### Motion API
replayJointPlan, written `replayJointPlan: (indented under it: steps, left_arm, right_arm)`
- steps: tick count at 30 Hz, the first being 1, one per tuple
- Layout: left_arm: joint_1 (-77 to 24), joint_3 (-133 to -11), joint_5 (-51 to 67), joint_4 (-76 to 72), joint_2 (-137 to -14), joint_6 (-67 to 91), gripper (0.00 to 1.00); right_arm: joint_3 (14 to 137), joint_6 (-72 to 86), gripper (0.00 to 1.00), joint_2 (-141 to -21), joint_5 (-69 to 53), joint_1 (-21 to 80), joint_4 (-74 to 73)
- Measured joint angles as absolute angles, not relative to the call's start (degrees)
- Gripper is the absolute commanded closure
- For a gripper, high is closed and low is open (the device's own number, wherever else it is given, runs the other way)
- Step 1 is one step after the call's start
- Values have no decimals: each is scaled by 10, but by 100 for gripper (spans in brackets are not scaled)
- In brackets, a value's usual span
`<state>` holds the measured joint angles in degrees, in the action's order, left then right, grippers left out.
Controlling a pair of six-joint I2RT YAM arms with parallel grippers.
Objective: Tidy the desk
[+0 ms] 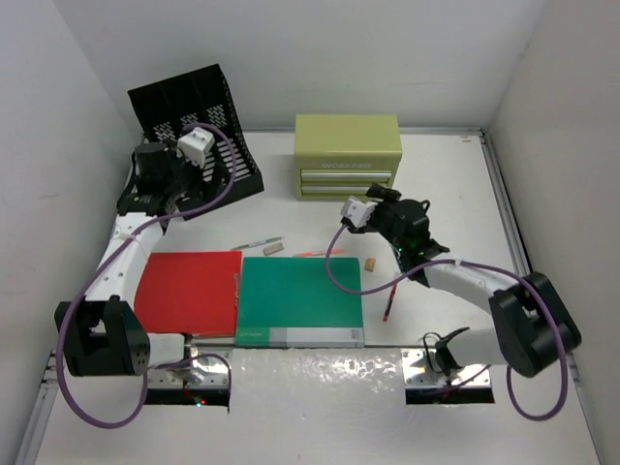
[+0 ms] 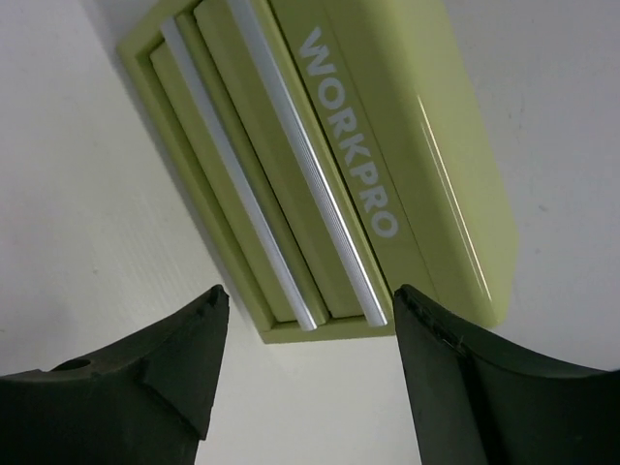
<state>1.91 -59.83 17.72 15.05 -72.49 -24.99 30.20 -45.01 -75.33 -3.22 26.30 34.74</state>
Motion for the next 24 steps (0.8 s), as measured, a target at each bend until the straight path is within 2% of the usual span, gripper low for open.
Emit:
replayJointPlan:
  steps: [4, 11, 15, 24]
  left_arm:
    - [19, -601, 179, 140, -744, -247, 0]
    - [19, -601, 179, 124, -756, -243, 0]
    - [19, -600, 178, 118, -760, -244, 0]
    - [19, -600, 175, 117, -765, -249, 0]
  right_arm:
    - [314, -513, 30, -812, -3, 282, 376]
    - [361, -600, 40, -941, 71, 313, 464]
    - [395, -651, 39, -999, 110, 326, 495]
    - [428, -714, 35, -1044, 151, 336, 522]
